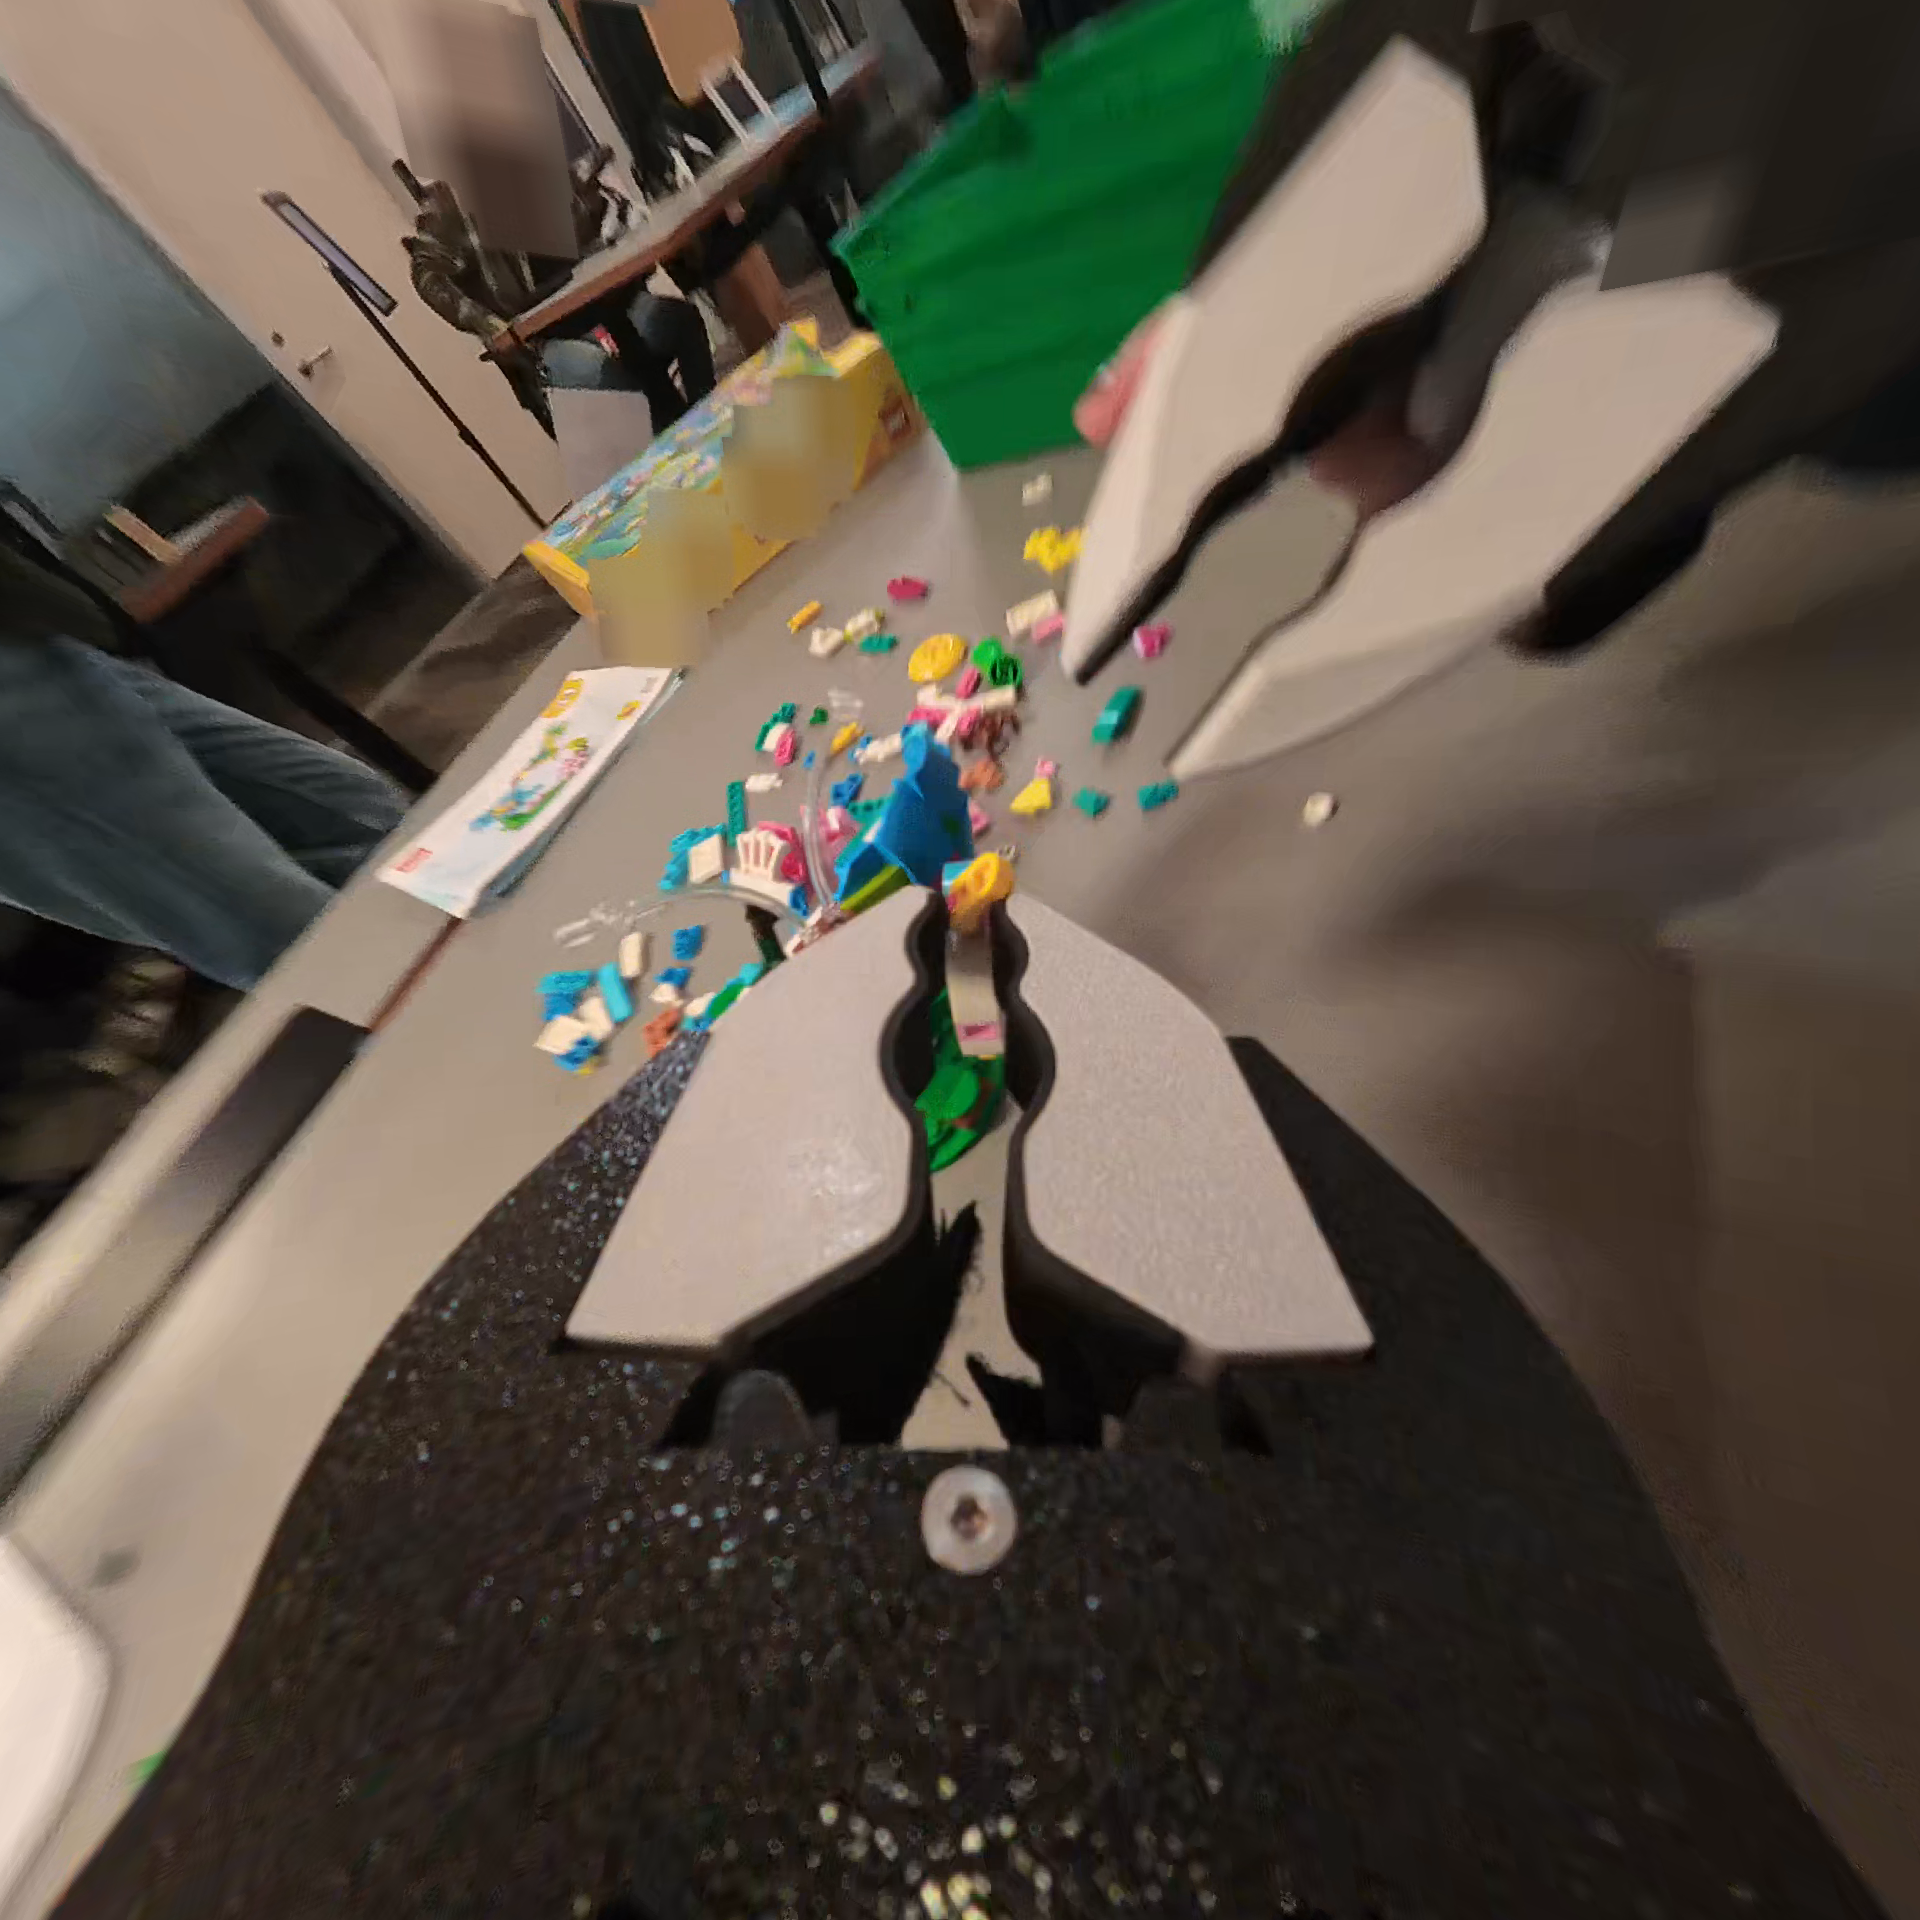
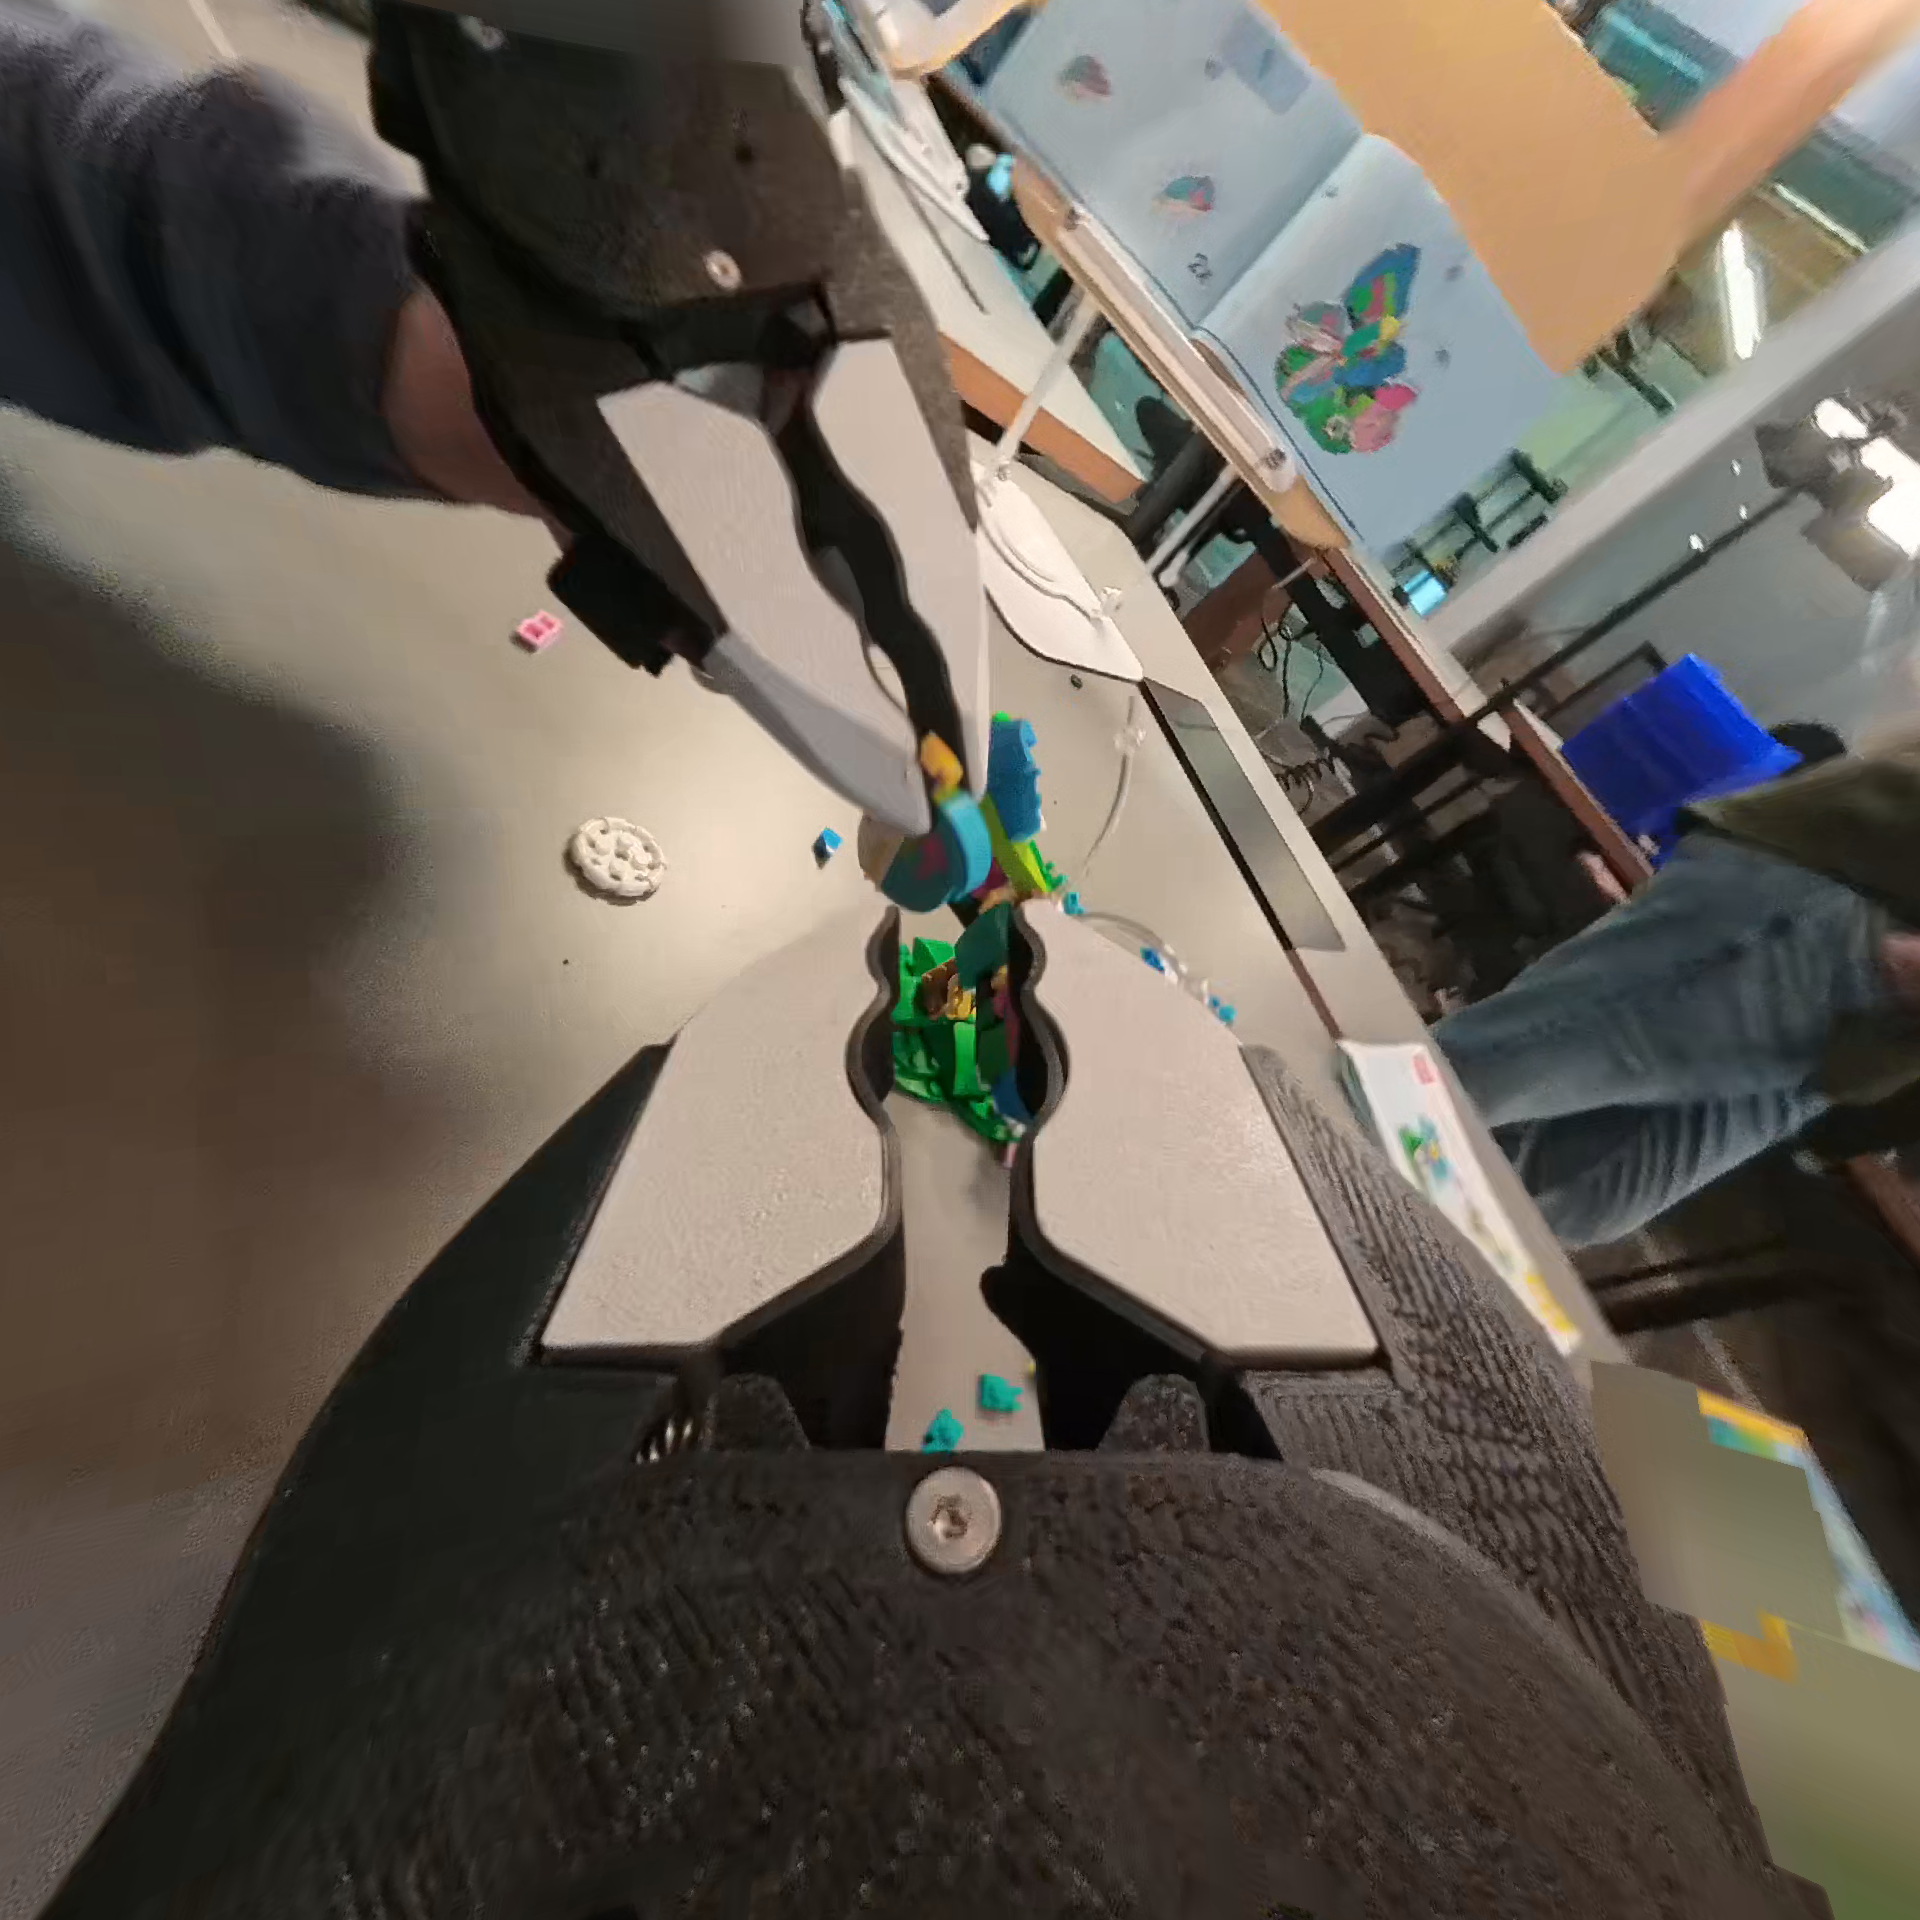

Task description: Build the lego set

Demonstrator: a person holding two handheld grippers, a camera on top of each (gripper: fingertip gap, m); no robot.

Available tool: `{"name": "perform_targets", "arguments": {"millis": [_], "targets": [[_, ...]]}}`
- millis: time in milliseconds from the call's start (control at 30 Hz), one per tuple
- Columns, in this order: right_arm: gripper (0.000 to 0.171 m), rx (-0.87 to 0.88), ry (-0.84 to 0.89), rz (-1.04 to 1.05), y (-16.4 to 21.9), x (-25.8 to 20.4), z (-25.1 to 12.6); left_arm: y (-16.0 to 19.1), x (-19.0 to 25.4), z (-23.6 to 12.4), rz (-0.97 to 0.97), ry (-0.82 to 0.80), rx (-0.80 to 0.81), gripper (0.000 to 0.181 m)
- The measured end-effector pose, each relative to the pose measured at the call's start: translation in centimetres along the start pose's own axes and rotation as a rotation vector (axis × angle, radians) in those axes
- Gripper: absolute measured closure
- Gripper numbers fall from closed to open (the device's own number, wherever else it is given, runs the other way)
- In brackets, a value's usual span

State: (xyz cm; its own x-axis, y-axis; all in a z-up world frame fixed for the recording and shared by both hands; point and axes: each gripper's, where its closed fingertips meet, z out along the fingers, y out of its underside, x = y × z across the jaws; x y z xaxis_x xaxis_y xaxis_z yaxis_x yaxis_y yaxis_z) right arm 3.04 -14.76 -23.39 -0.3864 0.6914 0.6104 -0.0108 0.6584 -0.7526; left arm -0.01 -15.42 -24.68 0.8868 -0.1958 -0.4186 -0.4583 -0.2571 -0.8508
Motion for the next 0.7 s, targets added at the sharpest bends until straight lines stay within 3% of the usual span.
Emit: {"name": "perform_targets", "arguments": {"millis": [167, 467, 567, 700], "targets": [[0.162, -0.045, -0.066, -0.158, -0.4, -0.8, 1.0, 1.1, 1.1, 0.8, 0.3, -0.023, -0.179, 0.173], [0.16, -0.127, -0.124, -0.383, 1.3, -3.1, 2.6, 2.2, 2.7, 1.0, 0.286, 0.081, -0.229, 0.173], [0.168, -0.1, -0.124, -0.337, 1.2, -3.2, 2.8, 2.4, 2.7, 0.8, 0.281, 0.096, -0.226, 0.173], [0.169, 0.004, -0.148, -0.103, 0.5, -3.1, 2.5, 1.9, 3.0, 0.3, 0.19, 0.138, -0.152, 0.172]]}}
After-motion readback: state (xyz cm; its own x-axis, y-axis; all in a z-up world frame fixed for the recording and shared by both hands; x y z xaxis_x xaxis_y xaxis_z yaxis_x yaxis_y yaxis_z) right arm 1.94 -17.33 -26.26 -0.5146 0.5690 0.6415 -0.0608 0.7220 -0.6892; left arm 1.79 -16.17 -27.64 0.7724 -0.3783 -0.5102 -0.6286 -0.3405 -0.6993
